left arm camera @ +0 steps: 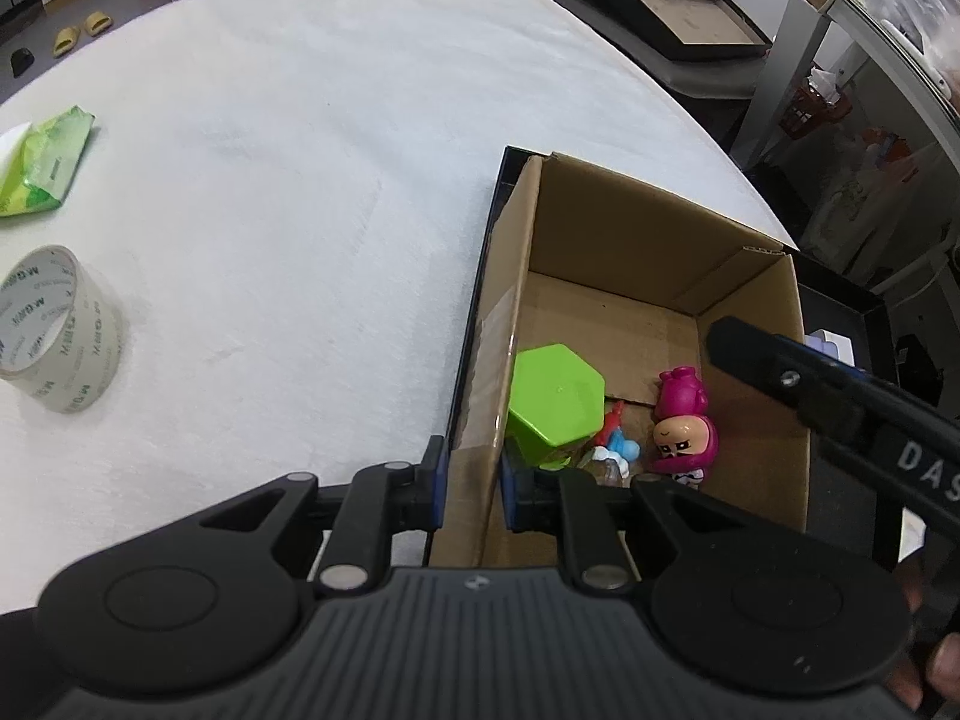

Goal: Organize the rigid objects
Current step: 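Carry the blue-red figure into the box and open the right gripper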

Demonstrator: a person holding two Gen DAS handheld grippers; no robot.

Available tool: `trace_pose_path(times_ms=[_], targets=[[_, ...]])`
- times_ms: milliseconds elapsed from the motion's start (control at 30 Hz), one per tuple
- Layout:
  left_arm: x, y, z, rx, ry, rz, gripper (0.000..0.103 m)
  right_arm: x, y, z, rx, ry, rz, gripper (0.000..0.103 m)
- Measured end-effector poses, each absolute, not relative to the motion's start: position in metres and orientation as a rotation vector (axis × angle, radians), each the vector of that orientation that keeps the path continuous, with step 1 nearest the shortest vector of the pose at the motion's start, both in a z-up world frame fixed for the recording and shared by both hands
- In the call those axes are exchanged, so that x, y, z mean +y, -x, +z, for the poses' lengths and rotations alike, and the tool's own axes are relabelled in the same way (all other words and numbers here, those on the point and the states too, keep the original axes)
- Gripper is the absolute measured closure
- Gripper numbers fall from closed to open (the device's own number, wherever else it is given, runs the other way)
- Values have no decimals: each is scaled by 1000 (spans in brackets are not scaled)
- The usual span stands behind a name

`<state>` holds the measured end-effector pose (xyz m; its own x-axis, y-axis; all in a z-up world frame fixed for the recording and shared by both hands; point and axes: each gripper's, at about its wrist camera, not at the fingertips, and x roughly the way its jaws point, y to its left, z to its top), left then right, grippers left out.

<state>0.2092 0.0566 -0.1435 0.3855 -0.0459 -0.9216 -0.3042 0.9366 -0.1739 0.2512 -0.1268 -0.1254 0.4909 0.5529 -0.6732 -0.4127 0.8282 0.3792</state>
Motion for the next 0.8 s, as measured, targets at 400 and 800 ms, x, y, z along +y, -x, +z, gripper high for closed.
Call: trace_pose_path(times_ms=[400, 800], targets=[[51, -216, -141, 1196, 320, 210, 80, -160, -261, -122, 845, -216, 531, 46], [31, -227, -138, 1202, 247, 241, 63, -201, -271, -128, 829, -258, 453, 43]])
